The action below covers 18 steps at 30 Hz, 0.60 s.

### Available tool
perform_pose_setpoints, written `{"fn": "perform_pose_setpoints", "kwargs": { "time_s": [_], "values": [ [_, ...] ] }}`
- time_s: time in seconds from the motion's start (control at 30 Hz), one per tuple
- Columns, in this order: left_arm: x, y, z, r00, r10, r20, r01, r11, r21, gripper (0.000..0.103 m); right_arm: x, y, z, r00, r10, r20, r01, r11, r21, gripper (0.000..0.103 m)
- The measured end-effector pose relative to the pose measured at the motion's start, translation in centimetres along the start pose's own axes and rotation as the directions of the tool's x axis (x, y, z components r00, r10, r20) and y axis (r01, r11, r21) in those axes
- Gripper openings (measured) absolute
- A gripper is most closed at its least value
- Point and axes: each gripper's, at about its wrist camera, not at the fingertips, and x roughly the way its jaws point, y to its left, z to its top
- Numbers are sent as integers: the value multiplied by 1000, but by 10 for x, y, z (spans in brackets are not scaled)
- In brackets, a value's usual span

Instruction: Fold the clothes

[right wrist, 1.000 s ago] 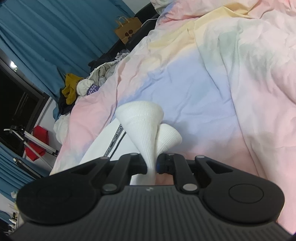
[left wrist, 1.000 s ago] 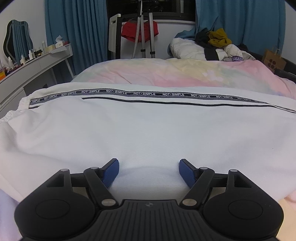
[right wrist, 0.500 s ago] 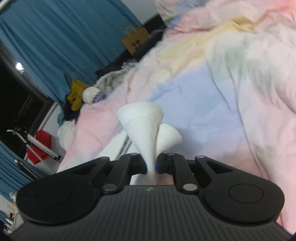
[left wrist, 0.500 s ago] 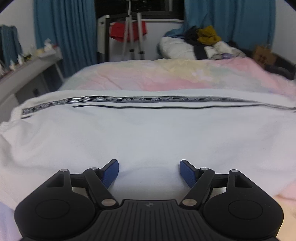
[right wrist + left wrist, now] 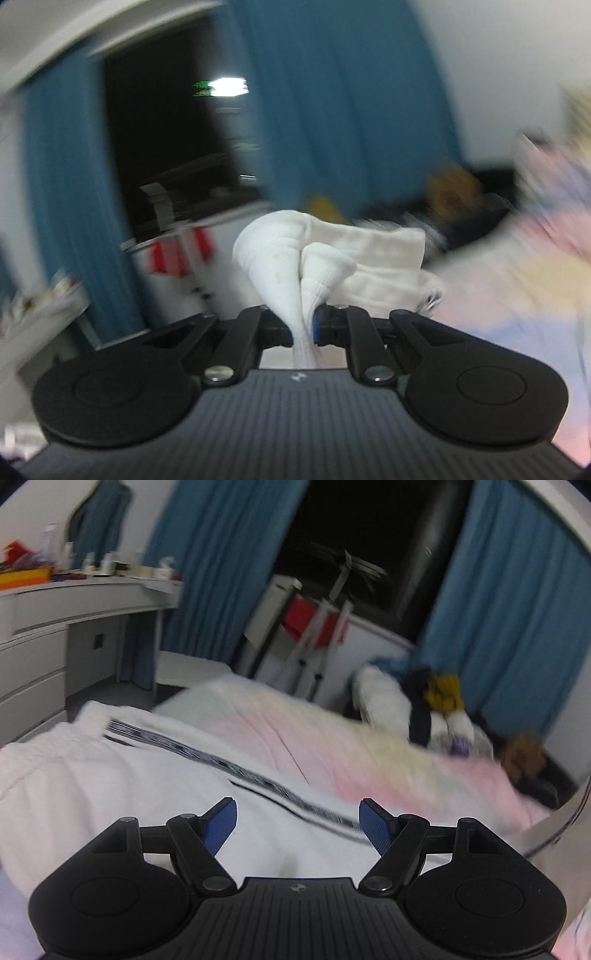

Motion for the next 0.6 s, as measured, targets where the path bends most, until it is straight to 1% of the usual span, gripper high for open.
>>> {"fn": "perform_pose_setpoints", "kwargs": {
  "time_s": [0.07,0.13,0.17,0.23,0.3,0.37,0.43,0.5,0.6],
  "values": [
    [-6,12,5,1000,0,16,1,999,-48,75,-10,60,-12,996,88,14,-85,985,-149,11],
    [-9,20,10,1000,2,22,0,997,-82,75,-22,112,-38,986,163,-16,-162,948,-273,11],
    [-11,23,11,1000,5,26,-2,996,-94,75,-28,134,-61,980,197,-43,-199,919,-340,11],
    [-13,26,13,999,10,35,-7,995,-100,75,-39,177,-107,961,255,-106,-274,843,-464,11],
    [-12,26,12,999,21,26,-19,996,-92,75,-43,203,-159,936,282,-212,-352,766,-537,11],
    [-10,23,10,1000,21,10,-20,997,-78,75,-40,215,-205,905,256,-339,-413,716,-563,11],
    [-7,20,5,1000,12,-4,-13,998,-66,75,-37,227,-250,863,220,-455,-474,666,-576,12],
    [-4,16,-1,1000,-5,-16,4,998,-64,75,-37,221,-257,865,215,-454,-465,687,-559,12],
    [4,14,-5,998,-51,-45,48,996,-80,75,-41,215,-240,863,258,-434,-476,702,-529,12]
  ]
}}
